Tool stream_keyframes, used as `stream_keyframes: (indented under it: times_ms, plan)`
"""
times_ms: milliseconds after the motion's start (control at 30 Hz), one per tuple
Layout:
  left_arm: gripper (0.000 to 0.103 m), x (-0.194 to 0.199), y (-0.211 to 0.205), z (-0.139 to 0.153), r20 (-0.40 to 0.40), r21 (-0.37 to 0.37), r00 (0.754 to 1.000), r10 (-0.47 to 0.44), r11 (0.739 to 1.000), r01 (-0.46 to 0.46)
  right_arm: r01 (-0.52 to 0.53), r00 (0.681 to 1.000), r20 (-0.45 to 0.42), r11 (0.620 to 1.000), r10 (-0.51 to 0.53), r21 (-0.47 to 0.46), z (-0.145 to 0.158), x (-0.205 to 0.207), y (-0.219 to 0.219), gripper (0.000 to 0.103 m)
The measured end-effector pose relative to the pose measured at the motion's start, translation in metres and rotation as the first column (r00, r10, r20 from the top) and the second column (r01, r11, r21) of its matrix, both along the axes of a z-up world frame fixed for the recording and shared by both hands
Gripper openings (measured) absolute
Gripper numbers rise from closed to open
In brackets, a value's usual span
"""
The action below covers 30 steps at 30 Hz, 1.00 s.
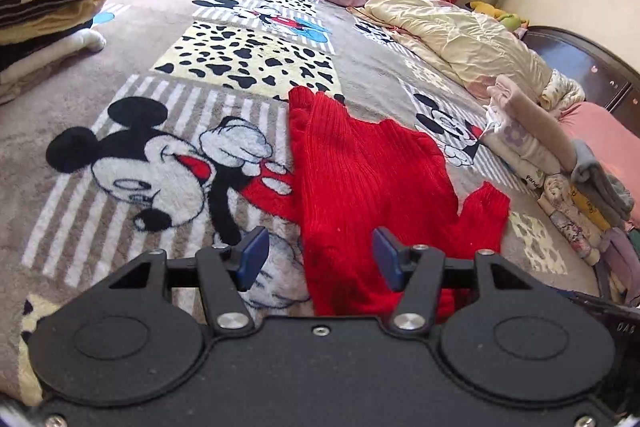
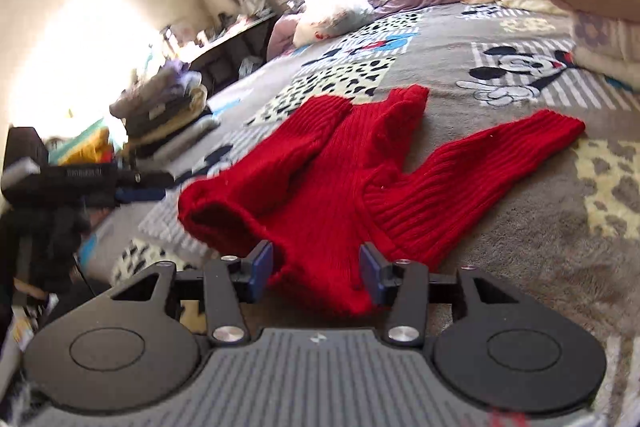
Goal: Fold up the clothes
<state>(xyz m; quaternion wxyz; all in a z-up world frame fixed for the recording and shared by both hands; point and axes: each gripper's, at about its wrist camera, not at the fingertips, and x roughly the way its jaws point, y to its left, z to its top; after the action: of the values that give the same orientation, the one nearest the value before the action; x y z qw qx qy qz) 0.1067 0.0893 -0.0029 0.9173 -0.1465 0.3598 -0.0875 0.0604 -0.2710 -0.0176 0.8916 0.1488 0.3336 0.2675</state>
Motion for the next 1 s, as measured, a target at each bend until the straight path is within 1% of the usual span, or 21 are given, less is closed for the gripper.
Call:
stream_keyframes:
  times_ms: [33, 67, 100, 133, 167, 200, 233, 267, 333, 400, 433, 500, 533, 633, 700, 733, 800, 833, 900, 967, 1000]
  plan:
    - [0.060, 0.008, -0.005, -0.001, -0.002, 0.015, 1.000, -0.002, 1.000, 0.002, 0.050, 0.999, -0.018, 0.999, -0.049, 0.018, -0.002, 0.007, -0.005, 0.056]
    - [0.060, 0.018, -0.006, -0.007, -0.025, 0.007, 1.000, 0.006, 1.000, -0.006, 0.099, 0.995, -0.034, 0.995, -0.098, 0.025, -0.004, 0.013, -0.010, 0.056]
    - [0.060, 0.029, -0.007, -0.015, -0.060, -0.013, 0.998, 0.019, 1.000, -0.020, 0.145, 0.988, -0.042, 0.989, -0.145, 0.000, -0.008, 0.020, -0.011, 0.056]
    - [0.060, 0.041, -0.008, -0.024, -0.094, -0.032, 0.995, 0.031, 0.999, -0.034, 0.180, 0.982, -0.060, 0.984, -0.180, -0.004, -0.013, 0.028, -0.014, 0.057]
    - [0.049, 0.046, -0.008, -0.031, -0.113, -0.048, 0.993, 0.031, 0.998, -0.037, 0.216, 0.973, -0.084, 0.976, -0.215, -0.006, -0.019, 0.036, -0.017, 0.064]
    - [0.029, 0.049, -0.007, -0.038, -0.123, -0.064, 0.992, 0.026, 0.997, -0.034, 0.256, 0.959, -0.127, 0.967, -0.254, 0.000, -0.030, 0.045, -0.021, 0.069]
    - [0.014, 0.042, -0.001, -0.041, -0.120, -0.075, 0.991, 0.064, 0.994, -0.073, 0.279, 0.947, -0.165, 0.960, -0.274, 0.006, -0.038, 0.052, -0.023, 0.069]
    - [0.012, 0.030, 0.007, -0.043, -0.109, -0.084, 0.986, 0.123, 0.988, -0.133, 0.292, 0.939, -0.197, 0.956, -0.283, 0.016, -0.046, 0.057, -0.024, 0.069]
    - [0.011, 0.007, 0.024, -0.046, -0.091, -0.104, 0.966, 0.241, 0.963, -0.250, 0.304, 0.931, -0.221, 0.953, -0.292, 0.022, -0.058, 0.059, -0.022, 0.069]
    - [0.011, -0.016, 0.040, -0.049, -0.074, -0.127, 0.932, 0.355, 0.924, -0.362, 0.278, 0.943, -0.176, 0.959, -0.282, -0.049, -0.059, 0.055, -0.011, 0.068]
    - [0.011, -0.027, 0.047, -0.054, -0.087, -0.142, 0.914, 0.395, 0.904, -0.404, 0.264, 0.948, -0.162, 0.961, -0.274, -0.081, -0.059, 0.053, -0.006, 0.068]
    - [0.010, -0.047, 0.060, -0.065, -0.134, -0.176, 0.879, 0.457, 0.862, -0.475, 0.241, 0.955, -0.143, 0.962, -0.259, -0.133, -0.058, 0.050, 0.000, 0.068]
    - [0.012, -0.053, 0.064, -0.068, -0.144, -0.183, 0.866, 0.479, 0.847, -0.499, 0.232, 0.958, -0.135, 0.960, -0.253, -0.154, -0.057, 0.048, 0.002, 0.068]
    - [0.016, -0.056, 0.071, -0.053, -0.103, -0.192, 0.857, 0.504, 0.836, -0.514, 0.242, 0.955, -0.130, 0.955, -0.265, -0.170, -0.048, 0.045, 0.003, 0.068]
    - [0.016, -0.054, 0.069, -0.040, -0.055, -0.163, 0.860, 0.507, 0.846, -0.508, 0.250, 0.954, -0.124, 0.952, -0.273, -0.176, -0.042, 0.043, 0.002, 0.067]
    - [0.016, -0.053, 0.067, -0.033, -0.027, -0.146, 0.865, 0.502, 0.854, -0.500, 0.256, 0.955, -0.114, 0.953, -0.275, -0.160, -0.038, 0.043, 0.001, 0.067]
    - [0.016, -0.047, 0.061, -0.024, 0.009, -0.135, 0.882, 0.472, 0.874, -0.467, 0.259, 0.958, -0.097, 0.958, -0.271, -0.120, -0.028, 0.049, -0.002, 0.067]
    - [0.016, -0.042, 0.057, -0.020, 0.018, -0.133, 0.894, 0.448, 0.887, -0.442, 0.260, 0.959, -0.089, 0.960, -0.269, -0.100, -0.023, 0.052, -0.003, 0.067]
    - [0.021, -0.023, 0.047, -0.017, 0.028, -0.129, 0.925, 0.380, 0.919, -0.373, 0.258, 0.961, -0.084, 0.964, -0.263, -0.072, -0.017, 0.065, -0.003, 0.067]
    - [0.028, -0.005, 0.039, -0.014, 0.019, -0.115, 0.947, 0.321, 0.942, -0.317, 0.253, 0.963, -0.088, 0.966, -0.257, -0.051, -0.012, 0.082, -0.002, 0.067]
    - [0.030, 0.005, 0.036, -0.012, 0.013, -0.106, 0.957, 0.291, 0.952, -0.288, 0.250, 0.964, -0.088, 0.967, -0.253, -0.042, -0.010, 0.090, -0.001, 0.067]
